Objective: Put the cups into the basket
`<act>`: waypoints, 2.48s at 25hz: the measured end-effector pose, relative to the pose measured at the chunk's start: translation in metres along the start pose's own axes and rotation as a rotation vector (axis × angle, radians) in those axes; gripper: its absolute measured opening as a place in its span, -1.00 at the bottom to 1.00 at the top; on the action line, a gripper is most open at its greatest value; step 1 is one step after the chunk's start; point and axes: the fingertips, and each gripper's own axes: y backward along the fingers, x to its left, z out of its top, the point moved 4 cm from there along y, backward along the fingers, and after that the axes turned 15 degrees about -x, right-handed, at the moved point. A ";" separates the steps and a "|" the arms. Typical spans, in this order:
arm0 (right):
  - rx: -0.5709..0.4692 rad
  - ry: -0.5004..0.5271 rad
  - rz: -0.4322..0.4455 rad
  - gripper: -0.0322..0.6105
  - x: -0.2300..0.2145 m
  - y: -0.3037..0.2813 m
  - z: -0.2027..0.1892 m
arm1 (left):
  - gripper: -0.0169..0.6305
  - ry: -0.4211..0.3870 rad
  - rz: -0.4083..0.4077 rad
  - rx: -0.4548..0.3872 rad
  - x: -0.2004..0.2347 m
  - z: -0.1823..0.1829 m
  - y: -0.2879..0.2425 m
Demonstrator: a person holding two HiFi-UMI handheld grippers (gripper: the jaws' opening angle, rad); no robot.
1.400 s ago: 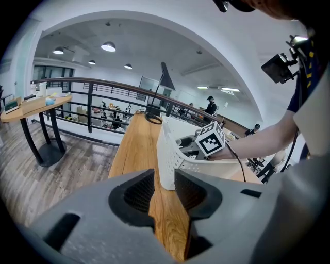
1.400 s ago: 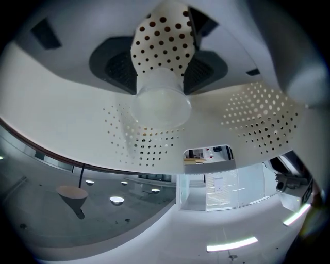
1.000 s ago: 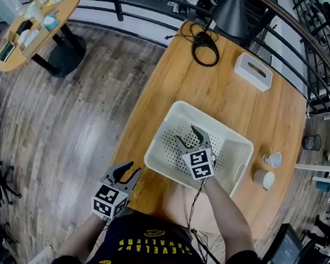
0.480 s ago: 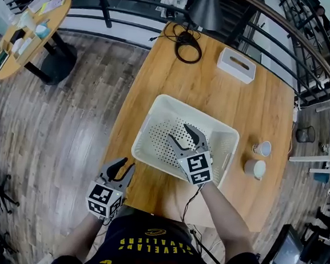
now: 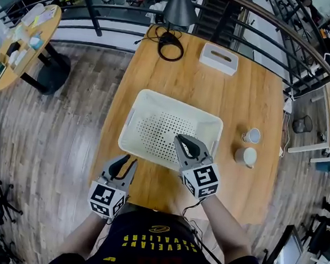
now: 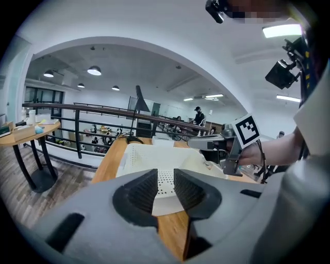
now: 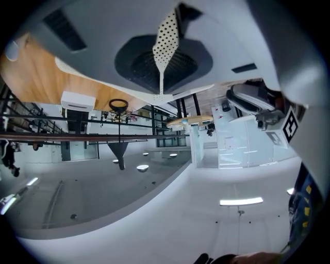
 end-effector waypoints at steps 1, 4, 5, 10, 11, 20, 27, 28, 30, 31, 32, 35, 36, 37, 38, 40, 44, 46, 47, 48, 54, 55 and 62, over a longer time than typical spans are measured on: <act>-0.009 -0.023 -0.010 -0.82 -0.001 0.011 0.003 | -0.64 -0.002 -0.015 -0.010 -0.009 0.003 -0.002; -0.018 -0.087 -0.037 -0.85 -0.003 0.041 0.005 | -0.77 -0.006 -0.044 -0.034 -0.035 0.011 -0.008; -0.017 -0.101 -0.041 -0.85 -0.003 0.050 0.005 | -0.84 -0.005 -0.049 -0.040 -0.043 0.013 -0.010; -0.013 -0.124 -0.075 -0.86 -0.011 0.098 0.003 | -0.91 0.005 -0.100 -0.052 -0.089 0.021 -0.021; -0.020 -0.128 -0.087 -0.86 -0.014 0.107 0.004 | -0.92 0.001 -0.111 -0.056 -0.097 0.023 -0.023; -0.117 -0.128 -0.165 -0.86 -0.031 0.184 0.018 | -0.91 -0.034 -0.177 -0.087 -0.173 0.034 -0.040; -0.160 -0.123 -0.185 -0.86 -0.037 0.234 0.023 | -0.91 -0.045 -0.211 -0.107 -0.226 0.031 -0.051; -0.164 -0.119 -0.185 -0.86 -0.038 0.240 0.023 | -0.91 -0.046 -0.215 -0.107 -0.232 0.030 -0.051; -0.167 -0.118 -0.189 -0.86 -0.039 0.251 0.022 | -0.91 -0.046 -0.220 -0.108 -0.243 0.028 -0.052; -0.167 -0.121 -0.194 -0.86 -0.040 0.256 0.021 | -0.91 -0.045 -0.223 -0.106 -0.248 0.027 -0.052; -0.165 -0.124 -0.198 -0.86 -0.041 0.262 0.020 | -0.91 -0.044 -0.225 -0.104 -0.253 0.026 -0.051; -0.158 -0.126 -0.210 -0.86 -0.044 0.271 0.015 | -0.91 -0.055 -0.248 -0.086 -0.265 0.022 -0.051; -0.155 -0.128 -0.216 -0.86 -0.044 0.273 0.013 | -0.91 -0.065 -0.262 -0.077 -0.268 0.020 -0.050; -0.152 -0.130 -0.224 -0.86 -0.045 0.274 0.011 | -0.91 -0.075 -0.280 -0.068 -0.270 0.019 -0.050; -0.150 -0.132 -0.233 -0.86 -0.045 0.275 0.010 | -0.91 -0.082 -0.299 -0.062 -0.272 0.019 -0.050; -0.149 -0.137 -0.257 -0.86 -0.044 0.277 0.008 | -0.91 -0.083 -0.333 -0.063 -0.273 0.020 -0.050; -0.157 -0.143 -0.320 -0.86 -0.041 0.280 0.009 | -0.91 -0.066 -0.397 -0.092 -0.274 0.030 -0.053; -0.159 -0.143 -0.348 -0.86 -0.038 0.280 0.011 | -0.91 -0.054 -0.437 -0.107 -0.275 0.034 -0.054; -0.158 -0.143 -0.359 -0.86 -0.036 0.280 0.011 | -0.91 -0.050 -0.454 -0.113 -0.275 0.035 -0.054; -0.155 -0.143 -0.367 -0.86 -0.034 0.279 0.011 | -0.91 -0.047 -0.469 -0.118 -0.275 0.035 -0.055; -0.118 -0.135 -0.398 -0.86 -0.023 0.276 0.008 | -0.91 -0.009 -0.532 -0.135 -0.272 0.038 -0.057; -0.112 -0.135 -0.405 -0.86 -0.023 0.276 0.006 | -0.91 -0.001 -0.542 -0.135 -0.272 0.037 -0.058; -0.077 -0.130 -0.442 -0.86 -0.015 0.276 0.001 | -0.91 -0.006 -0.618 -0.107 -0.271 0.028 -0.058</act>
